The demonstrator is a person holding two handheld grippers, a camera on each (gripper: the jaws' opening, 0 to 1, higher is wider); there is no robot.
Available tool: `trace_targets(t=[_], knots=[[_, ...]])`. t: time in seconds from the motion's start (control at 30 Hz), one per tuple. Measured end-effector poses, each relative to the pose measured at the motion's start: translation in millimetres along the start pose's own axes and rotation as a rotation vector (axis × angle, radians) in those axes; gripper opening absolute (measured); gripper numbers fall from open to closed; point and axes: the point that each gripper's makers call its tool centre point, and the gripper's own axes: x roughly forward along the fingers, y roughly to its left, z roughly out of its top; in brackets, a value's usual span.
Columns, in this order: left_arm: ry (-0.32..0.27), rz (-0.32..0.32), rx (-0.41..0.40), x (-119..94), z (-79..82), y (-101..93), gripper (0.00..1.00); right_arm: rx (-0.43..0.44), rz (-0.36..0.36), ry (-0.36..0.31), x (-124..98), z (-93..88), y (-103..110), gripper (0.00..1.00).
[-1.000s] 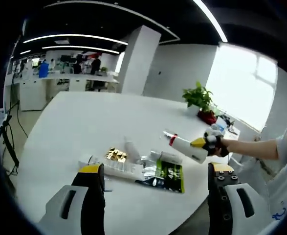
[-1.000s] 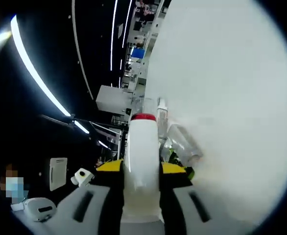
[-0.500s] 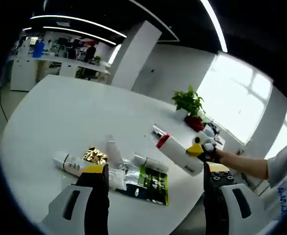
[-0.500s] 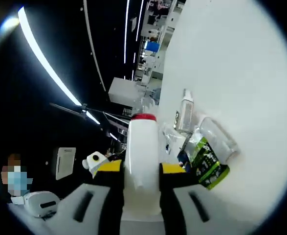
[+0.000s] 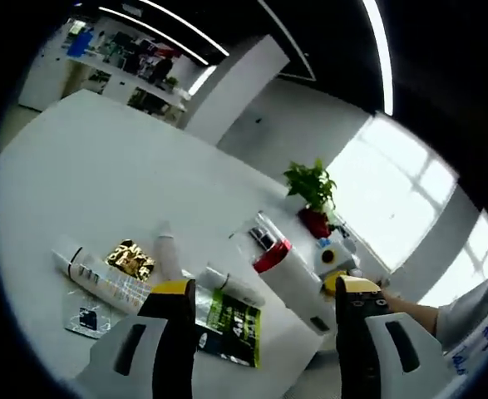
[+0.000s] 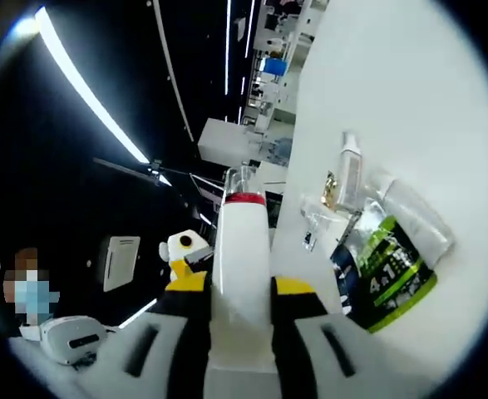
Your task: Arrange the skincare products in the storage area until every visible bottle or jar stands upright without overlapping.
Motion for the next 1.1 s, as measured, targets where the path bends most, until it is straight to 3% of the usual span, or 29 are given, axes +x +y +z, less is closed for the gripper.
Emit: trace_targets(t=[0.47, 0.7, 0.83, 1.1], knots=[[0.035, -0.080, -0.102, 29, -7.8, -11.5, 0.60, -0.012, 0.033, 0.039, 14, -11.6, 7, 0.26], [0.039, -0.080, -0.124, 31, -16.5, -22.4, 0.51, -0.032, 0.023, 0.043, 15, -13.2, 7, 0.27], [0.038, -0.097, -0.144, 30, -18.0, -28.3, 0.40, -0.045, 0.014, 0.047, 16, -14.5, 6, 0.27], [0.045, -0.096, -0.158, 27, -14.6, -19.3, 0.38, -0.057, 0.003, 0.052, 18, -17.9, 3, 0.27]])
